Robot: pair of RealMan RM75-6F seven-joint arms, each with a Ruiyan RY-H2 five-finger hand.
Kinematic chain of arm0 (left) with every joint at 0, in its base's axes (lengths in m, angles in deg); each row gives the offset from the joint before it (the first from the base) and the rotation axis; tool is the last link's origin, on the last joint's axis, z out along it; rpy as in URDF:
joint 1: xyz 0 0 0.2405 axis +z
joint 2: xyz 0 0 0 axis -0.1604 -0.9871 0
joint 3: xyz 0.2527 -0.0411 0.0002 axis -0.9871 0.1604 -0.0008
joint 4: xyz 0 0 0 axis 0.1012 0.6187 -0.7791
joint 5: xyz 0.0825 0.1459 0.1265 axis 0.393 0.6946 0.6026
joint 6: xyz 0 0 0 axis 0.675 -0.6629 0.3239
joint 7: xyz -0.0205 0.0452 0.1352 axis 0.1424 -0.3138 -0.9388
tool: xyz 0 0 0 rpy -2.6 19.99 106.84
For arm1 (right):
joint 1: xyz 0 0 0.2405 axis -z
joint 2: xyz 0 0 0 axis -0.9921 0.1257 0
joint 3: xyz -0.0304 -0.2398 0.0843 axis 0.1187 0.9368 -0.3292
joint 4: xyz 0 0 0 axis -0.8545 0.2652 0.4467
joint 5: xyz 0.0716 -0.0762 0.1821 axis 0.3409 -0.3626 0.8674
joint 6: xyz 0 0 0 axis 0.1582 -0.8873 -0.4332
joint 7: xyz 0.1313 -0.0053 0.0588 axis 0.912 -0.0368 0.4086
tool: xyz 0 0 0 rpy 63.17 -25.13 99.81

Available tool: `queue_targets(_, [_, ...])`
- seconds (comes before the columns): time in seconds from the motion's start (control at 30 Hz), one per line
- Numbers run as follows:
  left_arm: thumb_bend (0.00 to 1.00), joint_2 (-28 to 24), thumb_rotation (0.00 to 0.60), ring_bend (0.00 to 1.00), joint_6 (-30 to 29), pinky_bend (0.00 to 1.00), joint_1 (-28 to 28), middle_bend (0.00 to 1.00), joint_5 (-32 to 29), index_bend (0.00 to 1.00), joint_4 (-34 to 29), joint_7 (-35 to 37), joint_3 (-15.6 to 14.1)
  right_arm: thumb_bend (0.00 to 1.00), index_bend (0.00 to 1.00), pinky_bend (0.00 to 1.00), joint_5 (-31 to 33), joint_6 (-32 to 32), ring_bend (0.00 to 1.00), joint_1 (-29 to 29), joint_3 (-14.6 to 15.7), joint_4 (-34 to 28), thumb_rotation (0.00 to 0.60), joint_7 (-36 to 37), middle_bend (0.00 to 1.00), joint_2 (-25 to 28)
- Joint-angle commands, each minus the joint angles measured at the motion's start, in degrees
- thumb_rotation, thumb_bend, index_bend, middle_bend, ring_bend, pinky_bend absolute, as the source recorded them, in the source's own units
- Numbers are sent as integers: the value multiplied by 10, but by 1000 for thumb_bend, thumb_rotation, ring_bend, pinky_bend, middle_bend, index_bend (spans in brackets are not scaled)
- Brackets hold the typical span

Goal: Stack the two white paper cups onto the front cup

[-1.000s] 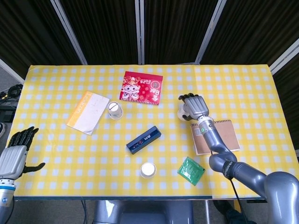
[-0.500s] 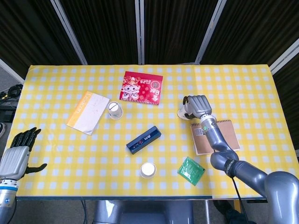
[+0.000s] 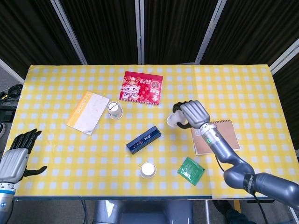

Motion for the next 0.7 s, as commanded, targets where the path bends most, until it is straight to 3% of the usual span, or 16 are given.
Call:
queue_targets(0.03, [0,-9,600,0,-4,0,3,0,13,0,-8,8,-5,218,446,455,-102,-32,453,34,40,-127,600,7,489,87])
queue_targets(0.2, [0,-14,600,0,-13,0,9,0,35,0,-8,23,-12,218,447,456,-181,-35,453,38,73,-185,600,7,491,119])
queue_targets(0.37, [0,-17,600,0,-20,0,13,0,45,0,-9,29,-15,218,451,455,-227,-41,453,37,90,-213,600,-19,494,118])
queue_targets(0.7, [0,-21,600,0,-20,0,14,0,52,0,-7,39,-17,217,456,455,-226,-19,453,16,89,-264,600,-104,494,82])
